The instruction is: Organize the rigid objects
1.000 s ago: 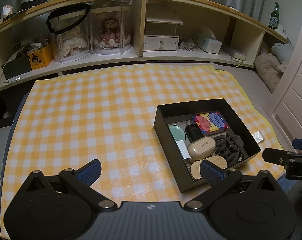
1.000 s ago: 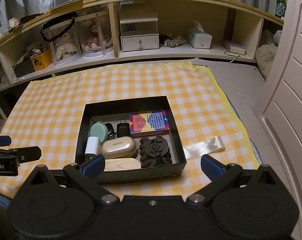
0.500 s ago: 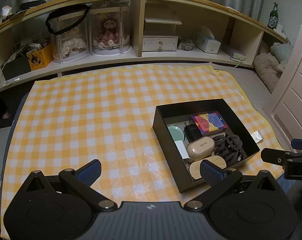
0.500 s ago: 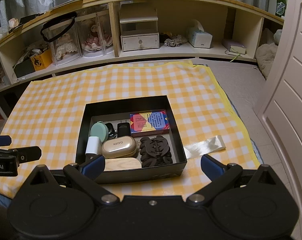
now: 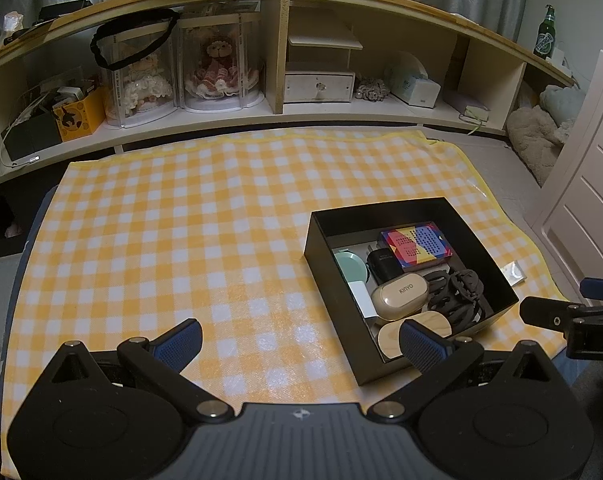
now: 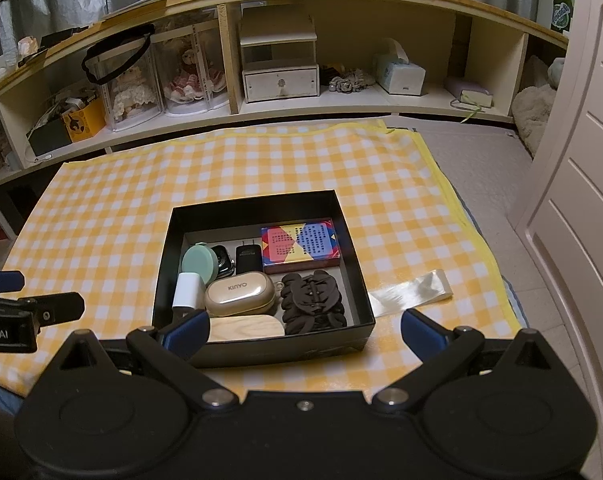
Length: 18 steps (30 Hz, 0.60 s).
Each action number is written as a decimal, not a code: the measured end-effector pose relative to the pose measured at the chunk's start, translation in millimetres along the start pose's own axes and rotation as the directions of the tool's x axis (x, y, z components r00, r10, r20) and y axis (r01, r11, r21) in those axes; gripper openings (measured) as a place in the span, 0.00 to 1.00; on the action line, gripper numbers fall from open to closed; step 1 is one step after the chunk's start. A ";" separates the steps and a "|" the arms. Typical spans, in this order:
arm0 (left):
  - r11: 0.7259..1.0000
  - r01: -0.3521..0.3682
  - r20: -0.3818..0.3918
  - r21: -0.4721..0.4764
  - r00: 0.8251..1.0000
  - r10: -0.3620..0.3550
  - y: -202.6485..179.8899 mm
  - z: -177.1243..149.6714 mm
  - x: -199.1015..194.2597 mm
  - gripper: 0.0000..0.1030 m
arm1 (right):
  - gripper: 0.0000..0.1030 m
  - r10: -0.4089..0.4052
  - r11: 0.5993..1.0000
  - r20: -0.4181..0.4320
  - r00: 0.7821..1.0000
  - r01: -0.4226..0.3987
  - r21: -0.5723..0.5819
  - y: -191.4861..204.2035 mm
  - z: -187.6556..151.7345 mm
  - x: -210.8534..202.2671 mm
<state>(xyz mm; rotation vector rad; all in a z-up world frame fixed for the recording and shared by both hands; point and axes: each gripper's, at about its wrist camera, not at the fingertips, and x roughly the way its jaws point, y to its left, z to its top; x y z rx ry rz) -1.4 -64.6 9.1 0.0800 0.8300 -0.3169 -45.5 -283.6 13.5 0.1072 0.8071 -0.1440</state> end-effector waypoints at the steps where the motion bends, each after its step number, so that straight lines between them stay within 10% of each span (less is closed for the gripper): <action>1: 1.000 0.000 0.000 0.000 1.000 0.000 0.0 0.0 0.0 1.00 | 1.00 0.000 1.000 0.000 1.000 0.000 -0.001 -0.1 0.0 0.0; 18: 1.000 0.003 -0.001 0.000 1.000 -0.003 0.2 0.1 -0.2 1.00 | 1.00 0.002 1.000 -0.001 1.000 -0.002 0.002 0.0 -0.2 0.2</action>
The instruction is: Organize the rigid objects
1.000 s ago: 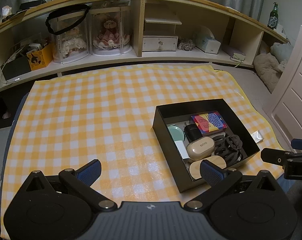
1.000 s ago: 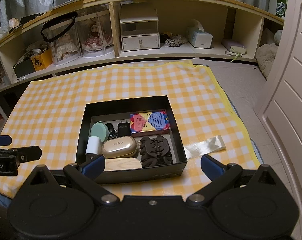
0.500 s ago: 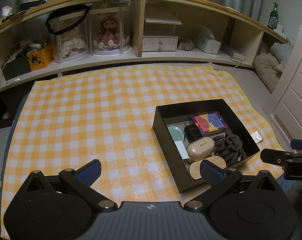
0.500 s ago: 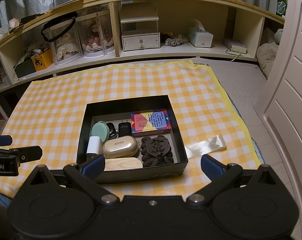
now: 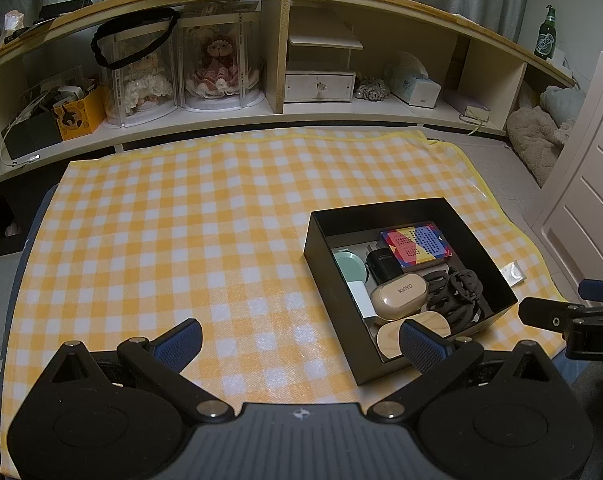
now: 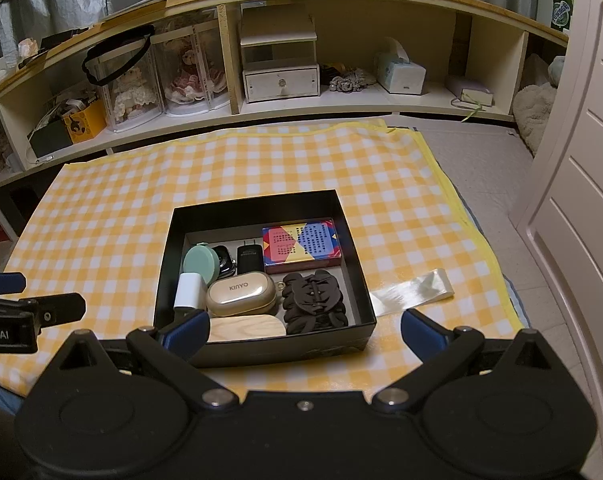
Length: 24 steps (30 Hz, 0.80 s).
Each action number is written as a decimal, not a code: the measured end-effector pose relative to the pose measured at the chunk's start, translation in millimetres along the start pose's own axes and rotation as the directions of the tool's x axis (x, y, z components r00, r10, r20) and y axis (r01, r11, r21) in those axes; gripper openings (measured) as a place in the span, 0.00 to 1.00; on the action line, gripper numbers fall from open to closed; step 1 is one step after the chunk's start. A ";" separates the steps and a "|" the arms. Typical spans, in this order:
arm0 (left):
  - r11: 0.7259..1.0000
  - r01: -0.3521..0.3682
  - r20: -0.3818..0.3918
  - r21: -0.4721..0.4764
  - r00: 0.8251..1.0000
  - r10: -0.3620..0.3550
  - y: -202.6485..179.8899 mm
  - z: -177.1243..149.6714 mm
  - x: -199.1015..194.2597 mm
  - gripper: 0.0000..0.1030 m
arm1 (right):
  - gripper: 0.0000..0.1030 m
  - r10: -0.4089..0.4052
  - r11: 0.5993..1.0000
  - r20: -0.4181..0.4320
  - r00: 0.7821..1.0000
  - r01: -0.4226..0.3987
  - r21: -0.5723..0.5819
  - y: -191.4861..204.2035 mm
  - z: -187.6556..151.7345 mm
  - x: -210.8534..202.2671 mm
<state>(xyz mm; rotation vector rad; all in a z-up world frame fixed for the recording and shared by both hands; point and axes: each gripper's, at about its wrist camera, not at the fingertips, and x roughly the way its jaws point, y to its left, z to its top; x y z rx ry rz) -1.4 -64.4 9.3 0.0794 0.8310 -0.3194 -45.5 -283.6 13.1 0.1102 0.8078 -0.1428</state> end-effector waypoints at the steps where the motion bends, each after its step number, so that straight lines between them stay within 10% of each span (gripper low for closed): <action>1: 1.000 0.000 0.000 -0.001 1.000 0.000 -0.1 0.3 0.1 1.00 | 1.00 0.000 1.000 0.000 1.000 0.000 0.000 0.0 0.0 0.0; 24: 1.000 0.000 0.000 -0.001 1.000 0.000 -0.2 0.8 -0.5 1.00 | 1.00 0.001 1.000 -0.001 1.000 -0.001 0.003 0.3 0.0 -0.1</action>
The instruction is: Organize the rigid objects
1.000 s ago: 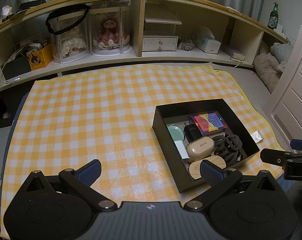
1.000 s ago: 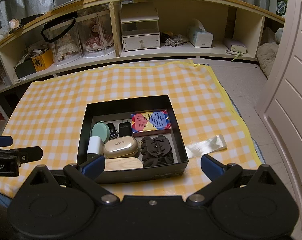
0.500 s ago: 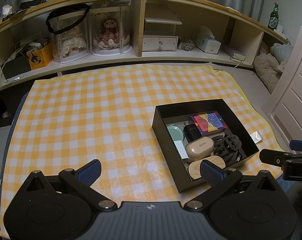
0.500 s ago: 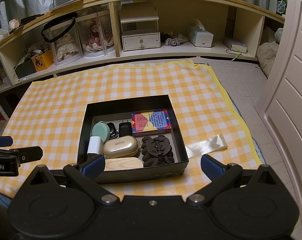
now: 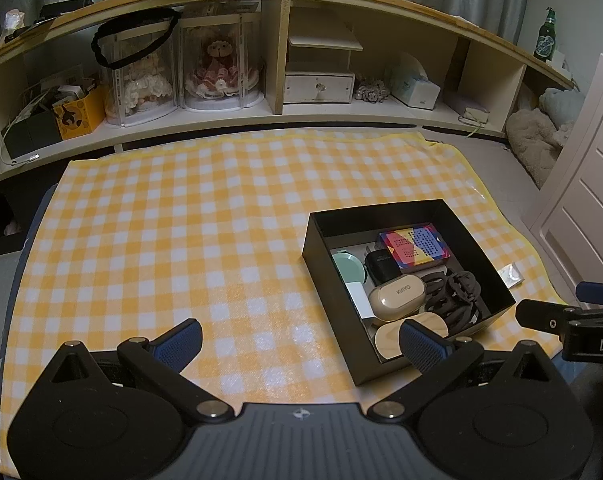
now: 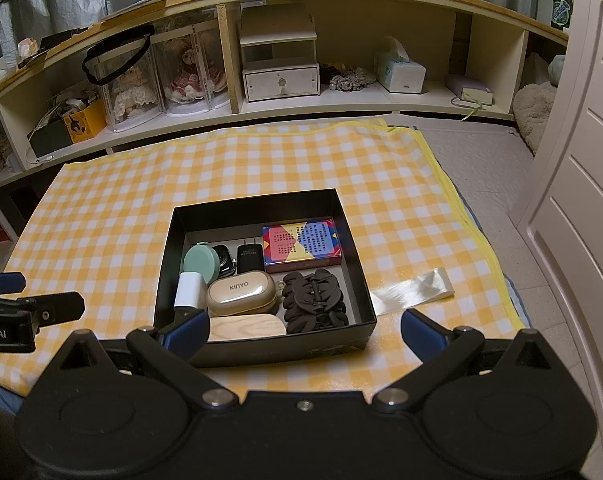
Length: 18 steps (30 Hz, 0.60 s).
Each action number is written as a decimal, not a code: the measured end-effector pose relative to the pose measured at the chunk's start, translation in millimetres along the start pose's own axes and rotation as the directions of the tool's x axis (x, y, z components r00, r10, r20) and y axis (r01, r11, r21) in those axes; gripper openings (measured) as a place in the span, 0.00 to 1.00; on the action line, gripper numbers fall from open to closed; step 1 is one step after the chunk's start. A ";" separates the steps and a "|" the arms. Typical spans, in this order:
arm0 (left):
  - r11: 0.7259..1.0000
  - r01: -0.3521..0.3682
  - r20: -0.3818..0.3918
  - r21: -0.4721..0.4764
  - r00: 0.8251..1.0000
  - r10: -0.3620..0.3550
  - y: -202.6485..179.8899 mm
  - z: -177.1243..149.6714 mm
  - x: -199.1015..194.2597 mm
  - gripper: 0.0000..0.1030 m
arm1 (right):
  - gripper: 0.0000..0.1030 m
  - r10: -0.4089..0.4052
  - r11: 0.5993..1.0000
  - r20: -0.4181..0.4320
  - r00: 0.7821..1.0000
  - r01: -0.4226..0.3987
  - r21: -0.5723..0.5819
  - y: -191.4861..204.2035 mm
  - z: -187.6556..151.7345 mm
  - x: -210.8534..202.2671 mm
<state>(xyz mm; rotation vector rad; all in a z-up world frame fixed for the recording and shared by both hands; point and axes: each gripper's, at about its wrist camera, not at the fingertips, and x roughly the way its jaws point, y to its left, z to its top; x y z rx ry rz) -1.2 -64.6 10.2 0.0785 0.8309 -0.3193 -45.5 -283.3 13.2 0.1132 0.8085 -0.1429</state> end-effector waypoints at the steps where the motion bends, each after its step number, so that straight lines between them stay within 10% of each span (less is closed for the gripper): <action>1: 1.000 0.001 0.000 0.000 1.000 -0.001 -0.2 -0.2 -0.1 1.00 | 1.00 0.001 1.000 0.000 1.000 -0.001 0.000 0.3 -0.1 0.0; 18: 1.000 -0.004 0.002 0.001 1.000 0.004 -2.3 -0.1 -0.2 1.00 | 1.00 0.002 1.000 -0.001 1.000 -0.002 0.001 -0.6 0.3 0.2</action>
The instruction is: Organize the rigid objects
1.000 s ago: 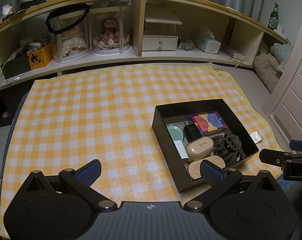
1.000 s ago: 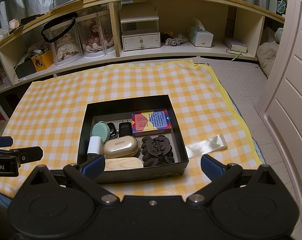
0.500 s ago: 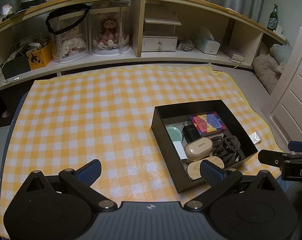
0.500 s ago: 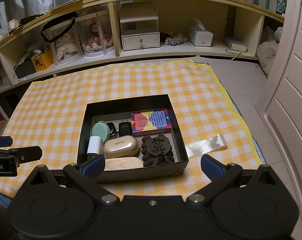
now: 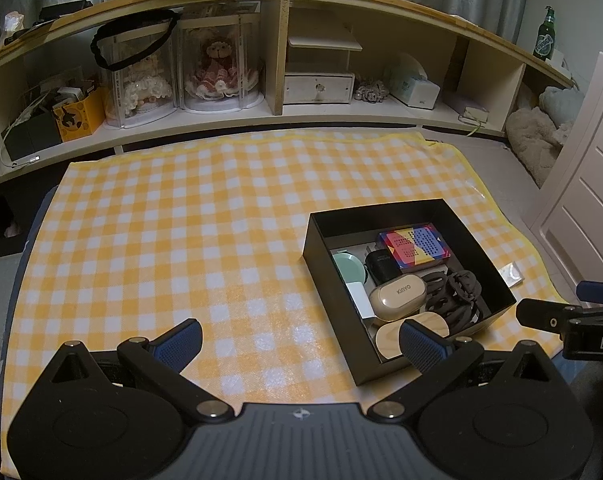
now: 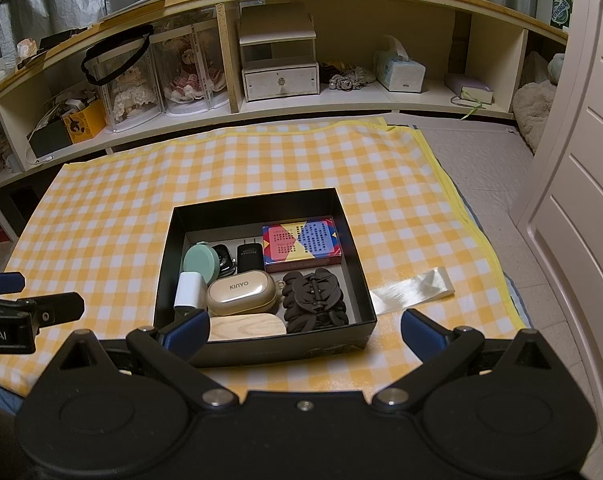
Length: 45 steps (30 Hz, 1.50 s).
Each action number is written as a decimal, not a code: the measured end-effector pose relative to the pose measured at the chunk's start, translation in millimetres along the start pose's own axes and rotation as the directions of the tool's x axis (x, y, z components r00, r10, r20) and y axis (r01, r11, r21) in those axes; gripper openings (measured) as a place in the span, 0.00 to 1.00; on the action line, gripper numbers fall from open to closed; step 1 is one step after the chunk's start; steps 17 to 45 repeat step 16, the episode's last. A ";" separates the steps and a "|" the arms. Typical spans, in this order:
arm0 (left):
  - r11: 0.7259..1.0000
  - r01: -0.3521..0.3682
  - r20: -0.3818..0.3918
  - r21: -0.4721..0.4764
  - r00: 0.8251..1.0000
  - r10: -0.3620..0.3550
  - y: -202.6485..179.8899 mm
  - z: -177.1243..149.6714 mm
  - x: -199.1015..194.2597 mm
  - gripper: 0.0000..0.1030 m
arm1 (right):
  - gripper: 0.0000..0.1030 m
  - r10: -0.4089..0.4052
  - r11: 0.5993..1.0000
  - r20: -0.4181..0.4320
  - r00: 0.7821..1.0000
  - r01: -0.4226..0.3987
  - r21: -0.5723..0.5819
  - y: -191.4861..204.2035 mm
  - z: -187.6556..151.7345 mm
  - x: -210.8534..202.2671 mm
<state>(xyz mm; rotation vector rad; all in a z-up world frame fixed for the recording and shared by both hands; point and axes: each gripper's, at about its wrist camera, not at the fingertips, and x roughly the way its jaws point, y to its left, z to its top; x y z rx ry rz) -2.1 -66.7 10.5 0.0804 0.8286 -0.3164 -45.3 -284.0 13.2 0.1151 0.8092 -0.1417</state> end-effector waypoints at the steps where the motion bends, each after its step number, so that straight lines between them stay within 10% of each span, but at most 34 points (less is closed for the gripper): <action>1: 1.000 0.000 0.000 0.000 1.000 0.000 -0.1 0.0 0.0 1.00 | 1.00 0.000 1.000 0.000 1.000 0.000 0.000 -0.1 0.0 0.0; 45: 1.000 0.000 -0.002 -0.001 1.000 0.000 -0.2 0.1 -0.1 1.00 | 1.00 0.001 1.000 -0.001 1.000 -0.001 0.002 -0.3 0.3 -0.3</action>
